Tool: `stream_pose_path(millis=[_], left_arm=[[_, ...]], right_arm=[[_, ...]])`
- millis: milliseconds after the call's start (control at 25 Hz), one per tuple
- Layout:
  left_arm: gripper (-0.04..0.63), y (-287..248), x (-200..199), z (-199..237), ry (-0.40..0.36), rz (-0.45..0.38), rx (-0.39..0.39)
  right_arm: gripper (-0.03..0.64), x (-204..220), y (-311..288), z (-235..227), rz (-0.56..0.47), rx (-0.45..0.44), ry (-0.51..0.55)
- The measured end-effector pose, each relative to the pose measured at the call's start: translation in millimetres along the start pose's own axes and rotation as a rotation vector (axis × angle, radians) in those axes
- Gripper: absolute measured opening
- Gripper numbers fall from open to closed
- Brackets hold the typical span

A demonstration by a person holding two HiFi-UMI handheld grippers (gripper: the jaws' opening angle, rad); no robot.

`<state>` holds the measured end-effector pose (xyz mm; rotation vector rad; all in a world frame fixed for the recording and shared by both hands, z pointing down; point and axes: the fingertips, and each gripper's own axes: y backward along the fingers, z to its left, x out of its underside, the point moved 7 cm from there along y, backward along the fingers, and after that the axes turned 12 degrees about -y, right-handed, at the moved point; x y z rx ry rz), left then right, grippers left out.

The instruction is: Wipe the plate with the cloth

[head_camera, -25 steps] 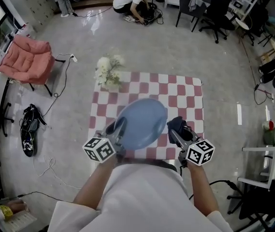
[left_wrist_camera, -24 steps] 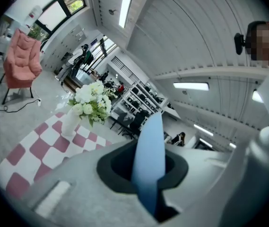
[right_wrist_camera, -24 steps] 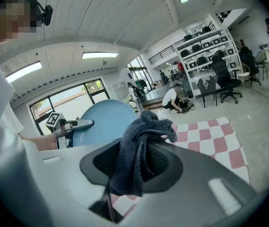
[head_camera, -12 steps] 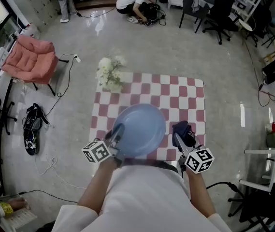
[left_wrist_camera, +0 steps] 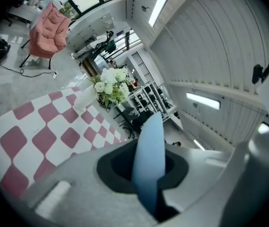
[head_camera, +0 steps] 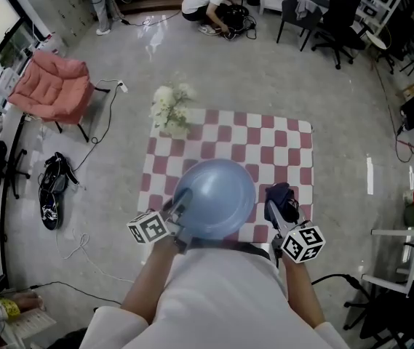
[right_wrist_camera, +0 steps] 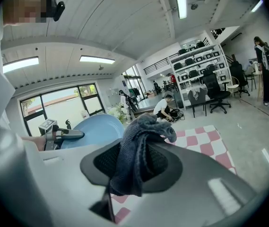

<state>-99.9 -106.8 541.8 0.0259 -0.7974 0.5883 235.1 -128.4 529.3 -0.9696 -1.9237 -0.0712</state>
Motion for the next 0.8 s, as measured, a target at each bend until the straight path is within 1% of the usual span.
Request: stream_pose_path(millis=[200, 400, 560, 800], left_arm=[[0.035, -1.1, 2.7, -0.6, 0.022, -0.006, 0.013], [0.035, 0.7, 3.4, 1.8, 0.026, 0.007, 0.008], [0.035, 2.4, 3.2, 5.6, 0.031, 0.001, 0.005], [0.035, 1.3, 0.2, -4.3, 0.039, 0.001, 0.009]], right_arm=[[0.117, -1.5, -1.4, -1.0, 0.008, -0.003, 0.008], [0.117, -3.4, -2.0, -4.2, 0.000, 0.014, 0.002], [0.117, -2.6, -5.4, -2.4, 0.008, -0.003, 0.006], [0.117, -11.2, -2.5, 2.9, 0.013, -0.017, 0.016]])
